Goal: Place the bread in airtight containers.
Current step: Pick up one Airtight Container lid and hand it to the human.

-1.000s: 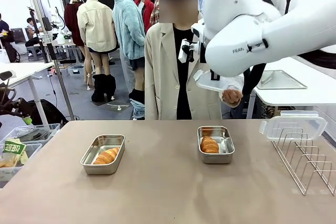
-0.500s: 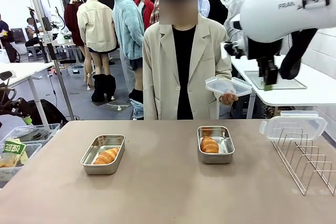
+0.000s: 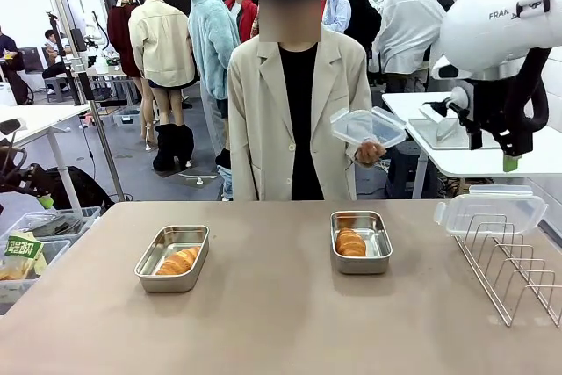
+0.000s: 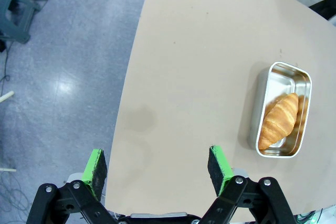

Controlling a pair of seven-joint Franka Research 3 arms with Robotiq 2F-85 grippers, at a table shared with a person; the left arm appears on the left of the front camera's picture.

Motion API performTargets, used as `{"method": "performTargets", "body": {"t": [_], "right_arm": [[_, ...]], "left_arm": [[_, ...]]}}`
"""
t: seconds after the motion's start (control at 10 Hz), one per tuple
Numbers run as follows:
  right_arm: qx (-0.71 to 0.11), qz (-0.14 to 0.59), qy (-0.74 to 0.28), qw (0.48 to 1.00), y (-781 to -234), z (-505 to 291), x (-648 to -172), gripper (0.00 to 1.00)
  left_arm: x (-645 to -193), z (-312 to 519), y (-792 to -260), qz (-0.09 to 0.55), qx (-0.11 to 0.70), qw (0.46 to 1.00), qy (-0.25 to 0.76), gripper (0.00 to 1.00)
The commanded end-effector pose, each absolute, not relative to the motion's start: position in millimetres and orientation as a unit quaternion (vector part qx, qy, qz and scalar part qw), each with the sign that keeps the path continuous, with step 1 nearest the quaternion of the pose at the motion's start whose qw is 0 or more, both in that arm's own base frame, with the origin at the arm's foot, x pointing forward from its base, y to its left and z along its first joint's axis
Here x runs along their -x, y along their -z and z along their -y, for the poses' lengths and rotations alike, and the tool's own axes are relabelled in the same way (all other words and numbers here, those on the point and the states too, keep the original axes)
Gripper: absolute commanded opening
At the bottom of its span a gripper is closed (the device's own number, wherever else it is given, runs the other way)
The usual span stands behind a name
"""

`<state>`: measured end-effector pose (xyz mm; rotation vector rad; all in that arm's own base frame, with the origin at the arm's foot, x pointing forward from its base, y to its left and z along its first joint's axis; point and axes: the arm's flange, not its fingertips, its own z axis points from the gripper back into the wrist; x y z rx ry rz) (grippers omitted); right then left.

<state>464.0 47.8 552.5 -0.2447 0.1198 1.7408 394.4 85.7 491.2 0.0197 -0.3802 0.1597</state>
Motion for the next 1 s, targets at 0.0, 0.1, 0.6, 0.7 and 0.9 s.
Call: {"method": "performTargets", "body": {"t": [0.0,0.1,0.6,0.7,0.9], "right_arm": [[0.049,-0.052,-0.79,0.609,-547.6,-37.3,-479.4,1.0],[0.025,-0.049,-0.796,0.602,-541.1,-29.3,-485.1,1.0],[0.081,-0.006,-0.735,0.673,-505.7,-22.0,-503.2,1.0],[0.05,-0.026,-0.753,0.655,-518.7,-14.6,-499.5,1.0],[0.05,-0.026,-0.753,0.655,-518.7,-14.6,-499.5,1.0]], "left_arm": [[-394.0,-86.2,-492.4,0.187,-0.009,0.979,-0.08,1.0],[-394.0,-86.2,-492.4,0.187,-0.009,0.979,-0.08,1.0],[-394.0,-86.2,-492.4,0.187,-0.009,0.979,-0.08,1.0],[-394.0,-86.2,-492.4,0.187,-0.009,0.979,-0.08,1.0],[-394.0,-86.2,-492.4,0.187,-0.009,0.979,-0.08,1.0]]}}
